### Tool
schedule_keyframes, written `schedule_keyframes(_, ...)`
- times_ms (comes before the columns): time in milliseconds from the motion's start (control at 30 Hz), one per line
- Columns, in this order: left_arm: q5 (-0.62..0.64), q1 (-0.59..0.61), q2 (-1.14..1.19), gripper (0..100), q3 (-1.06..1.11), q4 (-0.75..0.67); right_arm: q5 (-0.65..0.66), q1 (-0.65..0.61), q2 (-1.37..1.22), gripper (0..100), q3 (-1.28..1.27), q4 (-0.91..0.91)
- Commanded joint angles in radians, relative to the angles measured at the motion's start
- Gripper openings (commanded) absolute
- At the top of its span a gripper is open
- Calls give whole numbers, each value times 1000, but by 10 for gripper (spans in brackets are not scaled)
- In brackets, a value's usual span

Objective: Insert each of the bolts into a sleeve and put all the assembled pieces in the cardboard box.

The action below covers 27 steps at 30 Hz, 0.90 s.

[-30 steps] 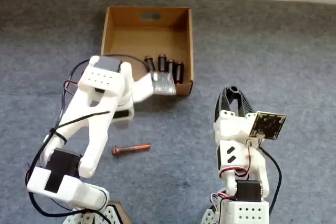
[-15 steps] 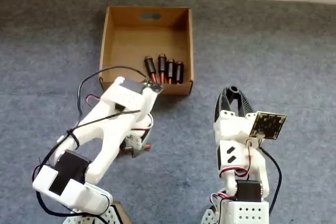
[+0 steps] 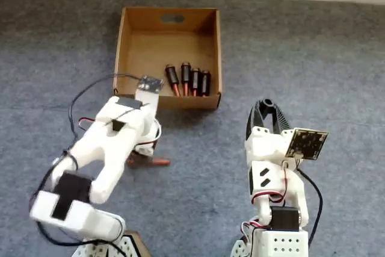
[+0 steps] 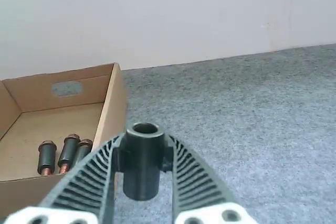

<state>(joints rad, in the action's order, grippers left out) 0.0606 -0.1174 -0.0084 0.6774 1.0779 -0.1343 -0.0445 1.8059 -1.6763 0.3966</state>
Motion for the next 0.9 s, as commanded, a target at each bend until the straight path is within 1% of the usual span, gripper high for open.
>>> schedule_keyframes(0, 6, 2, -12, 74, -50, -8, -6, 5, 15, 6, -111, 7)
schedule_keyframes(67, 6, 1, -12, 74, -84, 26, -6, 5, 15, 6, -111, 7)
schedule_keyframes(133, 6, 1, -12, 74, -137, 92, -6, 5, 15, 6, -111, 7)
schedule_keyframes(300, 5, 7, -12, 74, -320, 307, -6, 5, 15, 6, -111, 7)
schedule_keyframes(400, -17, -24, -12, 74, -375, 457, -6, 5, 15, 6, -111, 7)
schedule_keyframes(433, -68, -45, -12, 74, -380, 497, -6, 5, 15, 6, -111, 7)
schedule_keyframes(533, -315, -122, -12, 70, -371, 588, -6, 5, 15, 6, -111, 7)
schedule_keyframes(633, -505, -165, -12, 69, -331, 631, -6, 5, 15, 6, -111, 7)
schedule_keyframes(733, -600, -173, -12, 46, -265, 626, -6, 5, 15, 6, -111, 7)
schedule_keyframes(867, -663, -174, -12, 18, -168, 624, -5, 5, 15, 6, -110, 7)
